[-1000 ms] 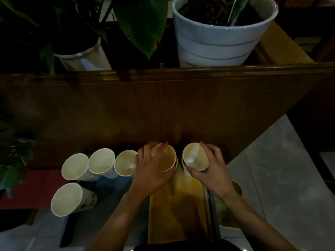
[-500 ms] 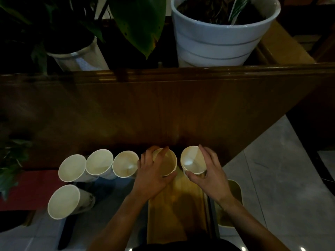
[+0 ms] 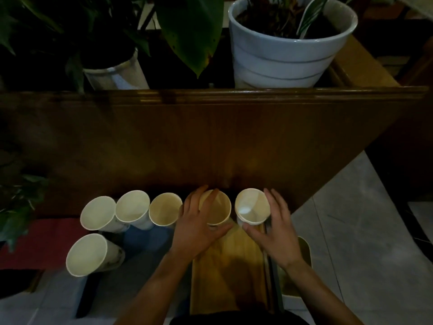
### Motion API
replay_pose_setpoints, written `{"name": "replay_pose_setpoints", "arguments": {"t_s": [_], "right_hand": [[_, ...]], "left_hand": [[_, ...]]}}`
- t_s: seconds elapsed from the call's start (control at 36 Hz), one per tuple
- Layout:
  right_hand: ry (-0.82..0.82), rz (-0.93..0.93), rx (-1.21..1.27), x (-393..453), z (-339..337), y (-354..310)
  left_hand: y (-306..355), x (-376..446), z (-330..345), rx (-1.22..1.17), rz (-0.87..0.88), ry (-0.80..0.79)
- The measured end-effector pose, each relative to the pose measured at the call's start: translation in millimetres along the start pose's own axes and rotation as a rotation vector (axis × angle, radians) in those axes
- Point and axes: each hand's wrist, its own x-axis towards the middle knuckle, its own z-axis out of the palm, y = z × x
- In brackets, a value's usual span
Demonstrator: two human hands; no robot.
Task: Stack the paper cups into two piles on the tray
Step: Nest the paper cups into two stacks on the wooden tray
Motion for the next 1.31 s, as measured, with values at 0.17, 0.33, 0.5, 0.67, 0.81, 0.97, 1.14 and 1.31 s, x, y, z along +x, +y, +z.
{"name": "replay_pose_setpoints", "arguments": {"t_s": [0.17,0.33,0.5,0.67,0.81,0.97,1.14,1.31], "right_hand": [[0.075,0.082,0.047,-32,-8,4],[0.077,0.165,0.083,-71,-2,4],[-0.189,0.147,-0.041,-89,10,-2],[-0.433,0.031,-0.096,-91,29,-15],[-0.547,-0.117,-0.194,-86,49,-37],[-0.502,-0.279,-0.305,-75,81,-75],[-0.321,-0.436,-0.288,-59,108,-114],[-0.113,-0.523,-0.247,-36,125,-144]], "left_hand": [[5,-31,-13,-0.073,-0.031,0.107],[4,-73,-27,-0.201,-0.066,0.161],[-7,-113,-42,-0.263,-0.115,0.166],[-30,-150,-58,-0.209,-0.226,0.152],[-56,-174,-73,-0.115,-0.251,0.091],[-88,-191,-100,0.014,-0.222,0.057],[-113,-194,-125,0.162,-0.245,0.173],[-140,-185,-134,0.18,-0.296,0.213]]}}
